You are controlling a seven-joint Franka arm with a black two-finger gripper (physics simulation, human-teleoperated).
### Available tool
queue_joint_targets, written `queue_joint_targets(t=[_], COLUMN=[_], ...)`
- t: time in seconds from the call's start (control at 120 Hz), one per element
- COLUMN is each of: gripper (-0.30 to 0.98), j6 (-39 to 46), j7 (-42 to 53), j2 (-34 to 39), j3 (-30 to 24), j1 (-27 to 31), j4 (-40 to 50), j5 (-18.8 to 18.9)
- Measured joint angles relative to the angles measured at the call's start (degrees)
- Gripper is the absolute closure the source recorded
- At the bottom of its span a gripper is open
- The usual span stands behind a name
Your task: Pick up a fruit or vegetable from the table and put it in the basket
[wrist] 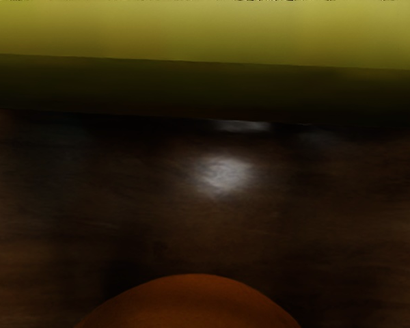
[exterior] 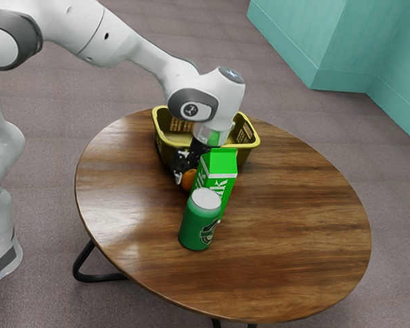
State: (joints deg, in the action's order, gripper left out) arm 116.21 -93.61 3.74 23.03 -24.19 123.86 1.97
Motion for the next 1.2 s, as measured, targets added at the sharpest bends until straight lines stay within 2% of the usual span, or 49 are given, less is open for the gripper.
queue_joint_targets(t=[0.317,0.642,1.2], gripper=[0.19,0.38,0.40], j6=[1.2,1.4,-0.5], j7=[0.6,1.7,3.1], j2=[-0.6,-0.6,1.9], j3=[0.4,1.3,1.6], j1=[0.3,0.0,-0.1], j4=[0.0,0.8,-0.9], j5=[0.0,0.4,0.0])
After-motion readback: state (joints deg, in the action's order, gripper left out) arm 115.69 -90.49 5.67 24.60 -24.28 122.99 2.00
